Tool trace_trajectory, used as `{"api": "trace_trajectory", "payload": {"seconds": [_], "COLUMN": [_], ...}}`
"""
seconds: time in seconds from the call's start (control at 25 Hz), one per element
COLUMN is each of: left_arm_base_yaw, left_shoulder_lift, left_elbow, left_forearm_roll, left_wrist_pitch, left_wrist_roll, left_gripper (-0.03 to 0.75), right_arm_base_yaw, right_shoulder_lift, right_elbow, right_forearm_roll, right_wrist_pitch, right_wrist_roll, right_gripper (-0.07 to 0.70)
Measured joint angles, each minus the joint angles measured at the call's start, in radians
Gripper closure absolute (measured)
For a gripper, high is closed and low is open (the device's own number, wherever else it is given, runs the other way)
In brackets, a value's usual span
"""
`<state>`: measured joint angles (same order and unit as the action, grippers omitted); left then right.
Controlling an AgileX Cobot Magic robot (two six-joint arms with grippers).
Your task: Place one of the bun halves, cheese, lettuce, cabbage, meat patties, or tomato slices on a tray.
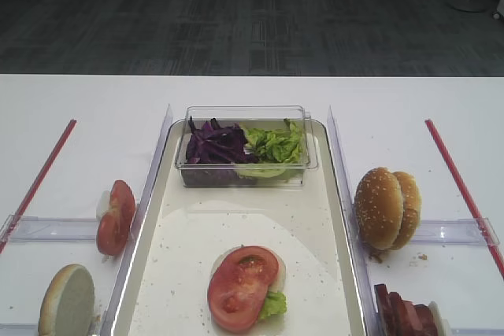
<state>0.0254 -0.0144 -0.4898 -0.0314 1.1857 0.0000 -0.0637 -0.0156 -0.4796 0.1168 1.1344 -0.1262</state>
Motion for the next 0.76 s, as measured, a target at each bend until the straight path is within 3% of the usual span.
{"api": "trace_trajectory", "payload": {"seconds": [0.76], "left_arm_base_yaw": [0.000], "left_shoulder_lift": [0.000], "left_elbow": [0.000], "left_forearm_roll": [0.000], "left_wrist_pitch": [0.000], "left_wrist_roll": [0.000], "left_gripper": [0.134], "right_arm_base_yaw": [0.000], "right_shoulder_lift": [0.000], "right_elbow": [0.000], "right_forearm_roll": [0.000], "right_wrist_pitch": [0.000], "right_wrist_roll": [0.000], "right_gripper": [-0.045]}}
